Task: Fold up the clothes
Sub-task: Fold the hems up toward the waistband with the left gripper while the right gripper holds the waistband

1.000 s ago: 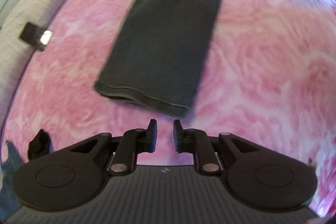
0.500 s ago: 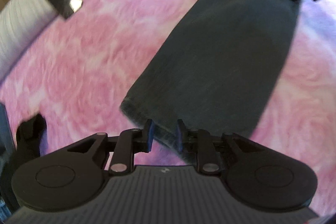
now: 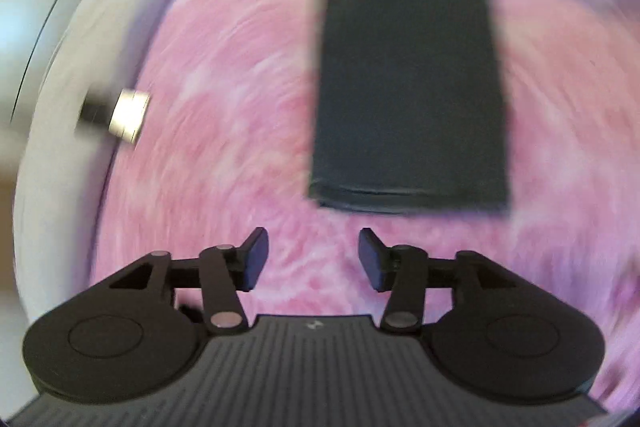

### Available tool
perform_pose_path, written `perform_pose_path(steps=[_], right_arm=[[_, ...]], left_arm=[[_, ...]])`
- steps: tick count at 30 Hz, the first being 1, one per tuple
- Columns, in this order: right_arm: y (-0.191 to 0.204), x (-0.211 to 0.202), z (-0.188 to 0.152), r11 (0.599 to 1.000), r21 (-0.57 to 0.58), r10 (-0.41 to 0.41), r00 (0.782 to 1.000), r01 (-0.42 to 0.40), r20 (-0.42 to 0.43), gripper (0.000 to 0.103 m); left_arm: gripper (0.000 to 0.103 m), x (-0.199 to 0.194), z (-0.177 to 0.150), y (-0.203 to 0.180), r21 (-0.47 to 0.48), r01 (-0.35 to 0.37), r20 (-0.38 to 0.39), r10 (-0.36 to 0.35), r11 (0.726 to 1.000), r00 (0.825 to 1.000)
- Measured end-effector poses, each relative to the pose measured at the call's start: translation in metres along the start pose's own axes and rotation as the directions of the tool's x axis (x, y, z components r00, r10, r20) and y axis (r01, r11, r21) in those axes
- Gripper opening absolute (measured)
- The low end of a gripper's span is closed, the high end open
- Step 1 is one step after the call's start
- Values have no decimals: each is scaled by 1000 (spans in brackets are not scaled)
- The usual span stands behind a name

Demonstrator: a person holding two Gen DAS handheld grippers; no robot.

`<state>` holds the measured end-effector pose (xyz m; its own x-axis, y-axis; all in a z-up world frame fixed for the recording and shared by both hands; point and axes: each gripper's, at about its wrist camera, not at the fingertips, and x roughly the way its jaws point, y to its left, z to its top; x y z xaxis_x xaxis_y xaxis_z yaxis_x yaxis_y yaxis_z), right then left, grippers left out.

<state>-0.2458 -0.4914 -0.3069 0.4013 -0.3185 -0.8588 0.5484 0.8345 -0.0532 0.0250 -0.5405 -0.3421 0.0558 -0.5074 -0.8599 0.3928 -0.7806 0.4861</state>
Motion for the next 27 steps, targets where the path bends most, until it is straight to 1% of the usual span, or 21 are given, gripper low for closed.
perform_pose_path(steps=[1,2,4,6,8,10,12,14,16,18,19,20,21,22,25,27], right_arm=[[22,-2,2,999,-28,20,1000,-20,11,48],[42,-1,4,998,-52,34,999,-33,19,49],[89,7,9,995,-91,50,998,-47,30,49],[132,21,12,992,-122,45,998,-40,40,49],[169,40,18,989,-145,13,999,-7,40,49],[200,63,26,981,-183,-48,998,55,45,49],[217,81,31,962,-251,-101,994,111,49,49],[231,99,35,933,-322,-152,987,162,55,49],[235,110,39,898,-393,-182,980,199,82,49],[230,113,45,892,-406,-181,980,200,85,46],[227,115,48,892,-406,-179,981,196,82,41],[224,114,50,895,-401,-178,981,195,78,26],[220,111,53,900,-387,-187,979,202,76,18],[215,107,55,910,-360,-188,979,204,79,14],[202,87,64,944,-271,-170,981,189,91,14],[194,72,72,959,-220,-162,981,181,104,15]], left_arm=[[50,2,-3,-6,67,17,29,-19,998,999],[51,5,-6,-9,90,30,55,-35,996,998],[51,12,-15,-7,93,47,107,-57,995,993],[51,17,-26,0,75,67,153,-78,995,985],[52,16,-38,7,69,73,195,-86,995,977],[56,13,-50,14,81,65,234,-83,995,969],[64,11,-62,18,83,58,265,-78,995,961],[68,9,-70,16,100,37,286,-64,994,956],[70,13,-74,6,180,-15,315,-43,984,948],[77,17,-77,-5,263,-67,348,-30,963,937],[79,19,-76,-10,297,-87,367,-30,951,930],[84,20,-75,-16,330,-106,387,-32,938,922],[90,22,-73,-20,358,-132,407,-27,924,913],[91,24,-71,-25,383,-165,433,-19,909,901],[93,32,-58,-29,405,-251,498,18,879,867],[90,39,-46,-26,402,-279,511,40,872,859]])
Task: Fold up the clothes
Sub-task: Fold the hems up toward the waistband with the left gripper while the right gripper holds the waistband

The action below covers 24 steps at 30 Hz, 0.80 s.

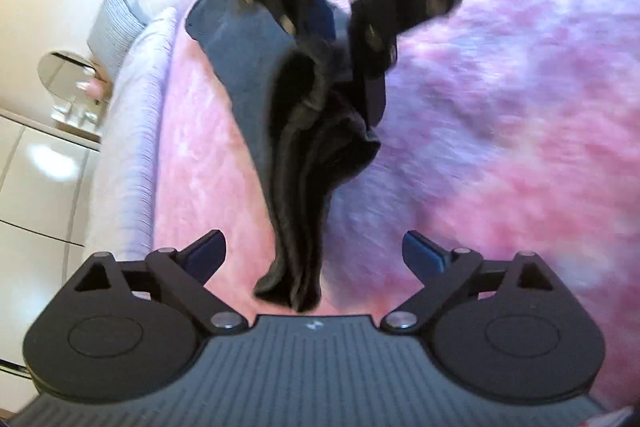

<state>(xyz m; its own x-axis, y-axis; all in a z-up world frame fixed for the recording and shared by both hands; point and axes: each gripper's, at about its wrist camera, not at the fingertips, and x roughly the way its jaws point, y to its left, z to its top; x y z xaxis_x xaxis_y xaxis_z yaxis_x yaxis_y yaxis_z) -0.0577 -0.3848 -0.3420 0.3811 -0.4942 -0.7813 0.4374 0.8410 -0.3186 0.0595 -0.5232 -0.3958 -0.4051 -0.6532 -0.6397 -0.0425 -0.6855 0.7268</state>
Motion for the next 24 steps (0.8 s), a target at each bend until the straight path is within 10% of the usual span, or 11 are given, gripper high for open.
perform_pose_path(steps=[1,3,4,7,9,11,13,16,22,24], right_arm=[[-5,-6,3,1000,26,1,1000,-1,7,16],[-11,-18,4,999,47,-6,1000,4,29,16],[-14,-23,4,998,57,-4,999,2,35,16],[-14,-25,-4,998,61,-18,999,15,44,23],[-8,-20,-13,998,38,-47,998,45,46,55],[2,-10,-24,996,5,-94,995,93,36,58],[13,0,-31,986,-66,-151,988,152,26,61],[22,15,-36,948,-185,-250,966,258,65,62],[-22,10,-30,951,-24,-308,951,309,13,3],[-30,-4,-26,960,2,-280,960,280,15,4]], left_arm=[[86,6,2,5,-7,6,-3,-6,1000,1000],[21,18,5,17,-30,19,-14,-20,999,1000],[12,23,5,26,-60,31,-29,-33,998,999],[10,26,4,58,-235,99,-11,-105,967,994],[10,27,-1,86,-428,172,21,-180,887,983],[10,28,-6,109,-573,215,50,-229,791,972],[10,27,-8,121,-606,231,66,-242,761,968],[10,18,-5,119,-578,233,60,-244,782,968],[9,-6,10,97,-430,173,2,-190,886,982],[9,-18,13,98,-394,158,1,-171,906,985]])
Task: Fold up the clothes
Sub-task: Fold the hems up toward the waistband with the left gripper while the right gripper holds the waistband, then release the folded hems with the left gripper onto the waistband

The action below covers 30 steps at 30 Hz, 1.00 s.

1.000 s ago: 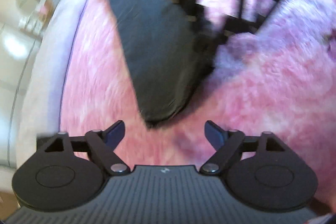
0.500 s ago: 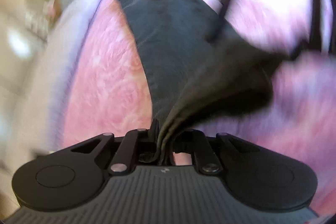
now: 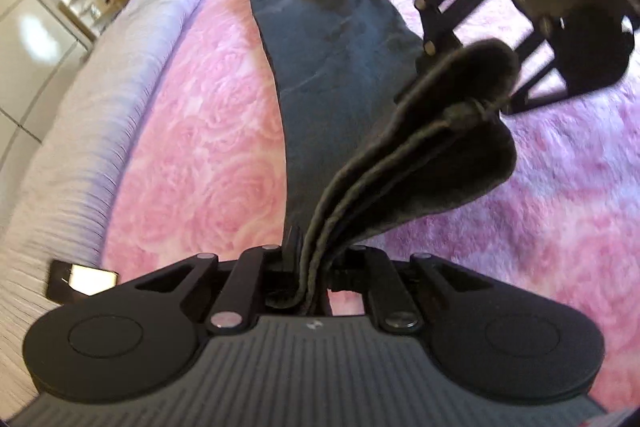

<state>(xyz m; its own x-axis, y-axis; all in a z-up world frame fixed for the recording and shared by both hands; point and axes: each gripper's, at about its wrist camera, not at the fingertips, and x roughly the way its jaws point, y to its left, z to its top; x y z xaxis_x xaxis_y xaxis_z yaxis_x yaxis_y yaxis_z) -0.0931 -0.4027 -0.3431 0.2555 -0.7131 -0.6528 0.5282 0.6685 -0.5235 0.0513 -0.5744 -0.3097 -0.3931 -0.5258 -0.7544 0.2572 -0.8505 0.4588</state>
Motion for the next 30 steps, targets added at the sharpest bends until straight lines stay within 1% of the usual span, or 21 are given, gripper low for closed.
perform_pose_path(steps=[3,6,9,11,14,16,18,19,21,23,24,25,27,29,30], right_arm=[[-11,-22,9,999,17,40,999,-40,7,7],[-9,-53,20,998,12,67,998,-68,17,9],[3,-94,33,992,10,126,992,-127,26,9],[19,-122,42,981,32,190,981,-191,35,9],[41,-159,56,956,72,279,959,-283,55,9],[48,-172,64,939,108,321,944,-328,74,9],[56,-186,72,917,142,362,927,-373,94,8],[53,-190,74,908,173,368,924,-382,104,8],[30,-186,70,881,271,367,922,-387,125,8],[-4,-179,58,835,385,364,920,-392,148,8],[-23,-175,51,806,442,361,919,-393,159,8],[-42,-169,38,766,502,365,914,-402,175,8],[-81,-152,7,659,621,378,901,-424,214,8],[-121,-136,-25,535,722,384,888,-438,255,8],[-141,-128,-41,467,766,384,881,-443,275,8]], left_arm=[[8,-34,2,-8,45,-11,5,11,999,1000],[8,-71,3,-16,76,-14,5,13,997,1000],[8,-122,-5,-35,91,17,-29,-15,996,999],[8,-155,-10,-49,92,44,-66,-38,995,997],[9,-197,-14,-61,73,74,-130,-64,995,989],[9,-212,-8,-59,57,78,-160,-68,995,985],[9,-215,7,-51,77,70,-161,-57,995,985],[9,-211,19,-44,85,70,-157,-57,994,986],[12,-198,48,-26,99,75,-134,-62,992,989],[15,-180,81,-9,107,74,-97,-64,991,993],[17,-168,100,-1,108,70,-76,-62,992,995],[19,-152,120,7,107,65,-57,-59,992,997],[29,-116,155,22,82,66,-41,-63,994,997],[40,-76,183,35,35,67,-43,-66,997,997],[42,-56,195,42,8,66,-46,-66,998,997]])
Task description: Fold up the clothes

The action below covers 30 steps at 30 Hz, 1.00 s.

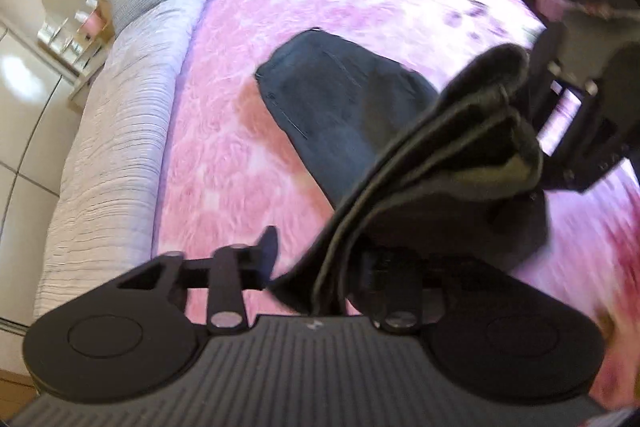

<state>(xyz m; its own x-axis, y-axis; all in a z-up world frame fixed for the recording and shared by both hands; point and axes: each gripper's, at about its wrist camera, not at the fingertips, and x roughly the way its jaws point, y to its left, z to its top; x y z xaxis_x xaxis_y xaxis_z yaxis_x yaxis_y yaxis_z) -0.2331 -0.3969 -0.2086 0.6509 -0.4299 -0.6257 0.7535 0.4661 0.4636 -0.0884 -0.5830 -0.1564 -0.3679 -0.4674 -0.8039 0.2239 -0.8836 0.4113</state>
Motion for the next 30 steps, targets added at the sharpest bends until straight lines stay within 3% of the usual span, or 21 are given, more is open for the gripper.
perform_pose_path(steps=[2,5,8,10,11,15,17,19,23,24,26,28,30], right_arm=[[-57,1,7,988,155,16,1000,-19,19,8],[-139,18,4,937,345,48,999,-48,10,9],[-217,44,-13,848,530,47,999,-25,-28,20],[-257,59,-30,769,639,34,996,27,-82,21],[-270,62,-36,736,675,31,995,40,-92,21],[-277,53,-44,679,734,15,999,27,-51,22],[-277,51,-42,649,760,0,999,28,-37,15],[-273,53,-30,661,750,-3,999,31,-38,13],[-256,64,14,820,568,56,998,-64,31,8],[-258,67,17,829,555,63,998,-70,32,7],[-273,73,9,804,593,47,999,-34,-6,9],[-289,82,-6,760,648,3,996,55,-88,11],[-290,84,-11,754,651,-29,994,92,-107,10]], left_arm=[[40,31,20,13,-72,-4,-4,4,997,1000],[41,61,30,22,-155,21,-30,-26,988,999],[42,94,27,18,-204,61,-89,-81,977,993],[44,115,19,7,-209,89,-137,-119,974,983],[45,123,15,3,-209,99,-156,-134,973,979],[46,150,-4,-8,-276,179,-185,-235,944,954],[47,163,-11,-6,-324,205,-181,-274,924,945],[47,174,-14,-3,-358,204,-175,-280,911,944],[48,186,-11,5,-401,192,-150,-271,896,951],[48,190,-10,6,-407,193,-148,-273,893,951],[50,197,-6,3,-411,197,-150,-279,890,948],[52,203,-4,-2,-402,204,-156,-286,893,945],[53,207,-4,-9,-383,215,-158,-292,898,943]])
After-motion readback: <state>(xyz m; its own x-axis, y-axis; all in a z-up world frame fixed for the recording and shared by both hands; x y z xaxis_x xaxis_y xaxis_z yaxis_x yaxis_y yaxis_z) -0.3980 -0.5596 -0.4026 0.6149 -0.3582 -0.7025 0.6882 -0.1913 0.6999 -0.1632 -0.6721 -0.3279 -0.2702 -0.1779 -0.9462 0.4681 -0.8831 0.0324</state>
